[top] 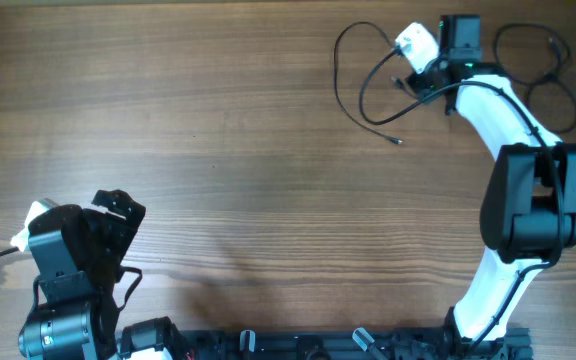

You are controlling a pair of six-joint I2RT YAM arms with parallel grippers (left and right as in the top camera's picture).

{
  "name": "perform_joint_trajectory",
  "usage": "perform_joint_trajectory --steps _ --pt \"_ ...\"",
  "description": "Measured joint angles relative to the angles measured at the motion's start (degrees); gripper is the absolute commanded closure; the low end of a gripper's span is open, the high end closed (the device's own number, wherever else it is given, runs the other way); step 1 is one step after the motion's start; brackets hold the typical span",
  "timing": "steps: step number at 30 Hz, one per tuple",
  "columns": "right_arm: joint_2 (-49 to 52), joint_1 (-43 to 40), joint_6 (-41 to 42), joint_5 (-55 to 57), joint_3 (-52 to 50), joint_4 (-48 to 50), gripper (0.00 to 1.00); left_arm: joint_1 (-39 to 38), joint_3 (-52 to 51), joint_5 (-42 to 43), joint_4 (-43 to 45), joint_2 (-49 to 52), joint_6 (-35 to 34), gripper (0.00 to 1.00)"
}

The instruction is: Untangle cables

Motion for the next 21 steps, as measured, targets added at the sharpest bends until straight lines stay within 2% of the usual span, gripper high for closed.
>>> perform_joint_trajectory --steps 5,6,7,8,9,13,17,21 --pt "2.86 -7.23 -1.03 -5.35 0.0 2.03 0.95 0.0 0.0 0.0 0.0 0.0 0.0 0.0" --pt "3.45 -8.17 -0.83 -6.73 0.0 1.99 0.81 0.0 0.0 0.0 0.02 0.0 0.0 0.0" --pt "3.89 -8.74 -0.63 -7.58 0.0 1.92 0.44 0.0 0.0 0.0 0.02 -0.02 0.0 0.0" --pt "4.48 -9.29 -0.13 -8.79 0.0 1.86 0.15 0.0 0.0 0.0 0.0 -0.02 0.0 0.0" --pt "4.72 -9.35 0.55 -9.46 0.0 1.86 0.0 0.0 0.0 0.0 0.02 -0.02 0.0 0.0" --pt "4.76 -8.31 8.52 -13.79 0.02 4.37 0.0 0.0 0.0 0.0 0.0 -0.02 0.0 0.0" --pt "2.69 -4.85 13.88 -21.0 0.02 1.27 0.0 0.0 0.0 0.0 0.02 -0.02 0.0 0.0" --pt "-0.04 2.99 13.99 -23.93 0.68 -8.87 0.19 0.0 0.0 0.0 -0.02 -0.02 0.0 0.0"
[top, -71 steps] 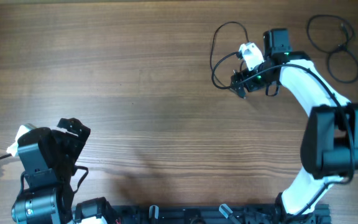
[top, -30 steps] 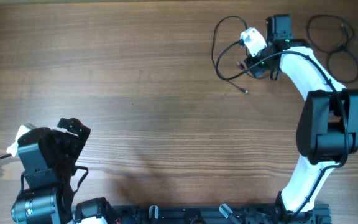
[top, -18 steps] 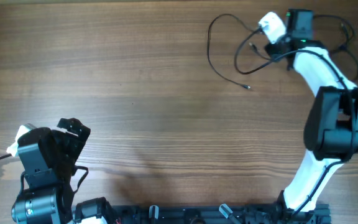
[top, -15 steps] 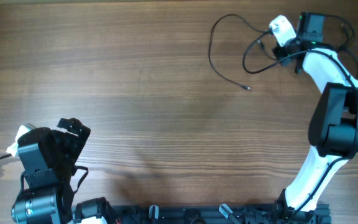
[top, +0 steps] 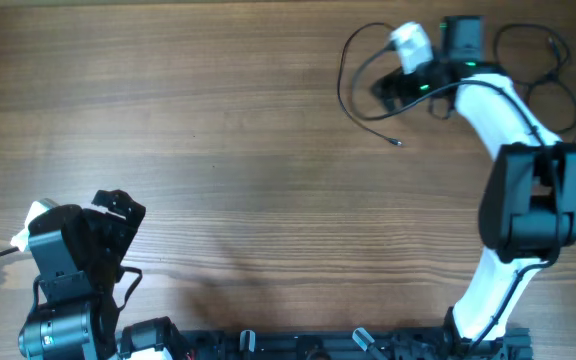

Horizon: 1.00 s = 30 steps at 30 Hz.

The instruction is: Untangle cables

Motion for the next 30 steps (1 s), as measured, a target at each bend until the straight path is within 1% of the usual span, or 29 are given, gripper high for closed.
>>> perform_joint_trajectory --steps 1,2,4,8,10,13,15,16,18,20,22,27,30 --pt "-0.04 1.81 -0.48 -0.02 -0.04 -3.08 0.27 0.0 0.0 -0.02 0.04 0.02 0.0 0.0" --pt "-0.02 3.82 -1.18 0.11 -0.13 -6.14 0.33 0.0 0.0 0.0 0.07 0.0 0.0 0.0" --pt "-0.02 5.99 -1.97 2.21 -0.37 -11.1 0.4 0.0 0.0 0.0 0.02 0.02 0.0 0.0" --pt "-0.02 5.49 -2.38 10.29 -0.52 -16.02 0.41 0.0 0.0 0.0 0.02 0.0 0.0 0.0" --pt "-0.02 4.66 -2.4 12.85 -0.55 -18.32 0.43 0.0 0.0 0.0 0.02 0.0 0.0 0.0" --pt "-0.02 3.65 -2.82 14.25 -1.66 -22.8 0.45 0.0 0.0 0.0 0.04 0.02 0.0 0.0" --pt "-0.02 3.56 -3.39 14.21 -3.69 -22.14 0.47 0.0 0.0 0.0 0.04 0.02 0.0 0.0" --pt "-0.02 3.56 -3.52 14.21 -4.83 -21.31 0.52 0.0 0.0 0.0 0.02 0.02 0.0 0.0" --pt "-0.48 3.56 -4.07 14.19 -6.99 -18.45 0.7 0.0 0.0 -0.02 0.02 0.02 0.0 0.0" --pt "-1.01 3.52 -3.89 14.25 -8.41 -15.82 0.77 0.0 0.02 0.0 0.02 0.0 0.0 0.0" --pt "-1.33 3.45 -3.82 14.34 -9.31 -13.64 0.96 0.0 0.0 0.0 0.02 0.02 0.0 0.0" --pt "-1.4 3.58 -0.57 19.82 -9.79 -7.63 0.96 0.0 0.0 0.0 0.04 0.0 0.0 0.0" --pt "-1.51 3.61 2.82 25.07 -9.79 -7.78 0.96 0.0 0.0 0.0 0.02 0.0 0.0 0.0"
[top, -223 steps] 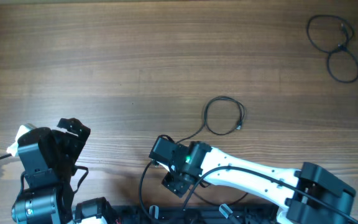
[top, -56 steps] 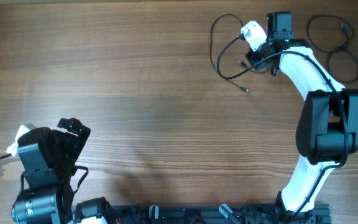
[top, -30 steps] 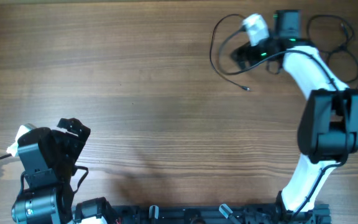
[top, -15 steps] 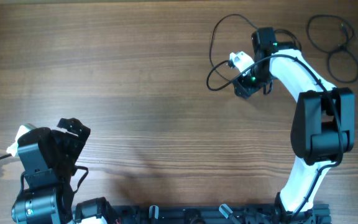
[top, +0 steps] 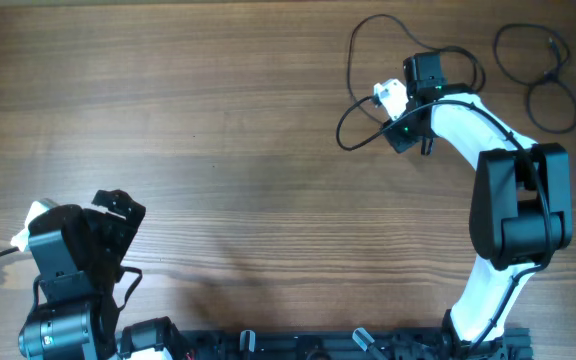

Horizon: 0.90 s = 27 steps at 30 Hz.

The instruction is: Untangle cables

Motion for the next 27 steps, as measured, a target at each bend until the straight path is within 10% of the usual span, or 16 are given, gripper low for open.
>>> perform_joint_trajectory --steps 27 --pt "-11.93 -22.84 10.49 -2.32 -0.76 9.05 0.96 0.0 0.0 0.0 0.02 0.02 0.0 0.0"
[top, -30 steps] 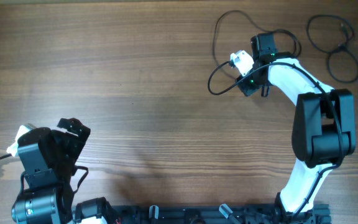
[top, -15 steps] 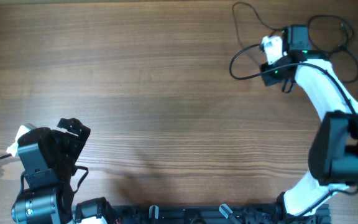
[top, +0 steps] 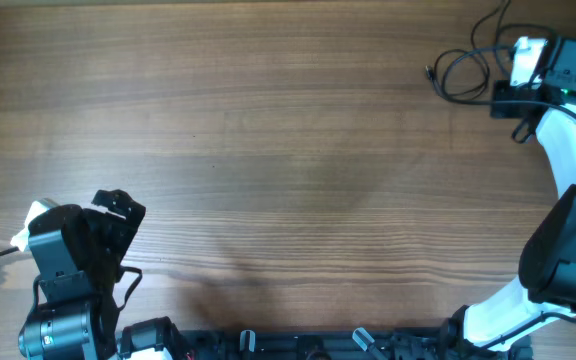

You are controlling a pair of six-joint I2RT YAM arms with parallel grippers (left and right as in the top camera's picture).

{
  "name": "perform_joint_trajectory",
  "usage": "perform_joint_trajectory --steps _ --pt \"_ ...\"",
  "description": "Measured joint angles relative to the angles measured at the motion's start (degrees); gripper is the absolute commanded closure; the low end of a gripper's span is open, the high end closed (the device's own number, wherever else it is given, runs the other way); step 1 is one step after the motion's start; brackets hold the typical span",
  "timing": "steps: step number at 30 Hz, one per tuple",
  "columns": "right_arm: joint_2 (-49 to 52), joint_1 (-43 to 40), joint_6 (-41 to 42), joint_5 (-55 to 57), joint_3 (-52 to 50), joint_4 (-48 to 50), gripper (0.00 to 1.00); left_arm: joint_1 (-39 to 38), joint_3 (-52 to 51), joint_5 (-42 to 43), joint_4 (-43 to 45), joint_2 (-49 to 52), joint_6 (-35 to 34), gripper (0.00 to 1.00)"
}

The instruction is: Untangle cables

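A thin black cable (top: 455, 66) lies in loops at the table's far right corner. Its free plug end (top: 430, 72) points left, and one strand runs off the top edge. My right gripper (top: 499, 90) sits at the right side of those loops, and the cable runs into its fingers, so it looks shut on it. The jaws themselves are hidden under the wrist. My left gripper (top: 120, 208) rests at the near left, far from the cable; its finger gap is not readable from above.
The wooden table (top: 268, 150) fills the view. The right arm's white links (top: 568, 130) curve along the right edge down to its base at the near side. The left arm's base and a white connector (top: 30, 232) sit at the near left corner.
My right gripper has moved from the table's middle right to the far right corner, and the black cable has gone with it. The second cable's loops at the right edge no longer show.
My right gripper was first at the far right among the cable loops. It then stood a little further left, and later nearer the middle with the cable around it. Now it is back in the far right corner with the cable bunched there. The left arm stayed parked.
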Motion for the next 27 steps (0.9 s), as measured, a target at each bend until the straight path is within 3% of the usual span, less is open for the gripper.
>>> perform_joint_trajectory --steps 10,15,17,22,24,27 --pt "-6.16 14.56 -7.8 -10.71 -0.04 -4.63 0.96 0.0 0.0 0.0 -0.02 -0.02 0.0 0.0" --pt "-7.82 19.23 -8.37 -13.11 0.02 -17.14 0.96 0.0 0.0 0.0 0.02 -0.02 0.0 0.0" --pt "-7.82 18.91 -2.21 -10.86 -0.07 -19.85 0.96 0.0 0.0 0.0 -0.02 -0.02 0.0 0.0" --pt "-7.82 14.27 26.05 3.28 -0.26 -31.8 0.95 0.0 0.0 0.0 0.0 -0.02 0.0 0.0" --pt "-7.82 11.47 31.71 9.77 -0.26 -30.45 0.88 0.0 0.0 0.0 0.0 0.0 0.0 0.0" --pt "-7.82 9.73 33.79 12.61 -0.37 -23.71 0.87 0.0 0.0 0.0 -0.02 -0.02 0.0 0.0"
